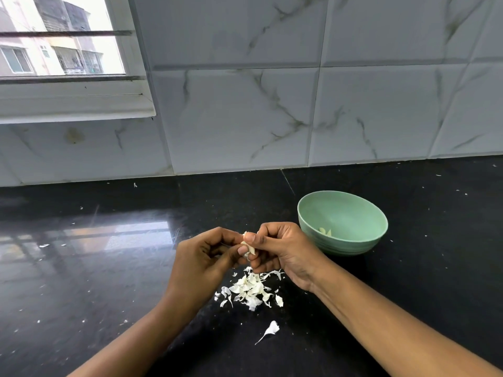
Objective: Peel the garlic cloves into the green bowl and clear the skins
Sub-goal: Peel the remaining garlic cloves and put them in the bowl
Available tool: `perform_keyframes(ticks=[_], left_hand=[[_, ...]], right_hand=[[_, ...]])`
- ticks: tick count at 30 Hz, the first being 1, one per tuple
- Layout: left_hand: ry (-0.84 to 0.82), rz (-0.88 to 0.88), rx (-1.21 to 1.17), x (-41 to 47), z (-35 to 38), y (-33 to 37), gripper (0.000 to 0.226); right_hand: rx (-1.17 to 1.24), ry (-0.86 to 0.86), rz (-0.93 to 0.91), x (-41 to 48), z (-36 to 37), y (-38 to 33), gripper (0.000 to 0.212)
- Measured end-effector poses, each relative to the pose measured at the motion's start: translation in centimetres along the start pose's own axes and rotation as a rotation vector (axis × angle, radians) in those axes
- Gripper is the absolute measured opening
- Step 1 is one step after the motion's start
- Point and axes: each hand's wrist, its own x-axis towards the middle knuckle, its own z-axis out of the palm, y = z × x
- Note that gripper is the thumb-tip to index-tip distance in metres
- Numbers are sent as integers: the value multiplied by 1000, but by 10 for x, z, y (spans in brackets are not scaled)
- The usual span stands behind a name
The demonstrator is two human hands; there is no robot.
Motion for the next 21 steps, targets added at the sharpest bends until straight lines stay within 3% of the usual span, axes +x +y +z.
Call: perform_keyframes(ticks=[8, 14, 21], left_hand=[[13, -80, -153, 0, 7, 5, 10], [42, -149, -291, 5, 2, 5, 15], [56, -168, -300, 6, 0, 2, 17]], right_hand=[[-66, 98, -111, 1, 5, 0, 25], [0, -18, -70, 2, 0, -3, 8], [-2, -108, -43, 3, -12, -9, 15]])
